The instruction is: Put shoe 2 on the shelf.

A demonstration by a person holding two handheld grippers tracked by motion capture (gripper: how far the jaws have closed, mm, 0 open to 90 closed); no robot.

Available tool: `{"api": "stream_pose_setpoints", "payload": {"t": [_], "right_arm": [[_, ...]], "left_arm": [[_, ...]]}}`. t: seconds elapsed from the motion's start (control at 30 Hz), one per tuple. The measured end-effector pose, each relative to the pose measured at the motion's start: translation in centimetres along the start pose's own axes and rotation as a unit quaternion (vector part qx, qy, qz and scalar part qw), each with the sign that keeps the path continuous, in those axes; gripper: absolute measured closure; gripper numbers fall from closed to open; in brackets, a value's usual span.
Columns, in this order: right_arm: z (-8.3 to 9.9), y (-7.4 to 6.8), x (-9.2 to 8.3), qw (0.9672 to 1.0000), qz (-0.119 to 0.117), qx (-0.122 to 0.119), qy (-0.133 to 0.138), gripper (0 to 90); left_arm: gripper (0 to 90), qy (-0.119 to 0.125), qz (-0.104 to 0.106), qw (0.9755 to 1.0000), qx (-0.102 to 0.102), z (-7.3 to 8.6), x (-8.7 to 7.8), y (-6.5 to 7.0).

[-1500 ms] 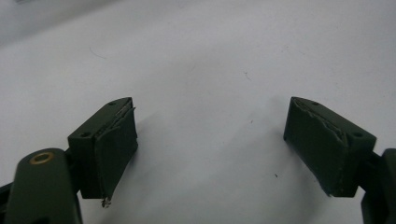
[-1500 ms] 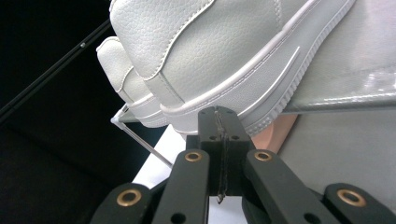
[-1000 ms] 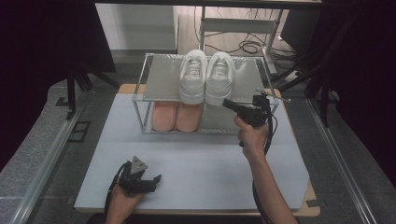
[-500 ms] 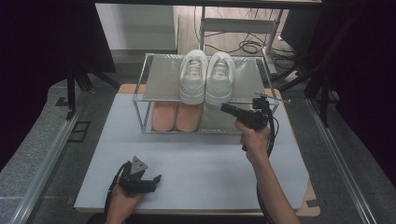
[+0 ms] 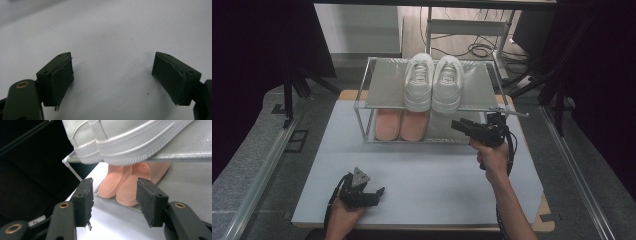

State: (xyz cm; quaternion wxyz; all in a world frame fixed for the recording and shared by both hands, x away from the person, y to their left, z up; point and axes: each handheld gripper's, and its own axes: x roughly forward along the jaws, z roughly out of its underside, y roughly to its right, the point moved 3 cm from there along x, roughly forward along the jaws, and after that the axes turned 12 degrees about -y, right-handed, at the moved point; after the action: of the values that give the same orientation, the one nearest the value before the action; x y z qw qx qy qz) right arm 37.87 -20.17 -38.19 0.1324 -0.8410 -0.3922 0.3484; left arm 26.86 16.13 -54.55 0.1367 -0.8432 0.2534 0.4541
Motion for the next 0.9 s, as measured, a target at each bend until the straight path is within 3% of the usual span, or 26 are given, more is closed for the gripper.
{"api": "stream_pose_setpoints", "payload": {"t": [0.47,0.9], "right_arm": [[2.6,1.2,-1.0,0.9966,0.039,-0.064,-0.034,35.7],[4.6,1.9,-1.7,0.9898,0.064,-0.110,-0.064,17.3]], "left_arm": [[17.1,-0.002,0.000,1.0000,0.002,0.0,0.0,0.0],[17.1,0.000,-0.001,1.0000,0.000,0.0,0.0,0.0]]}}
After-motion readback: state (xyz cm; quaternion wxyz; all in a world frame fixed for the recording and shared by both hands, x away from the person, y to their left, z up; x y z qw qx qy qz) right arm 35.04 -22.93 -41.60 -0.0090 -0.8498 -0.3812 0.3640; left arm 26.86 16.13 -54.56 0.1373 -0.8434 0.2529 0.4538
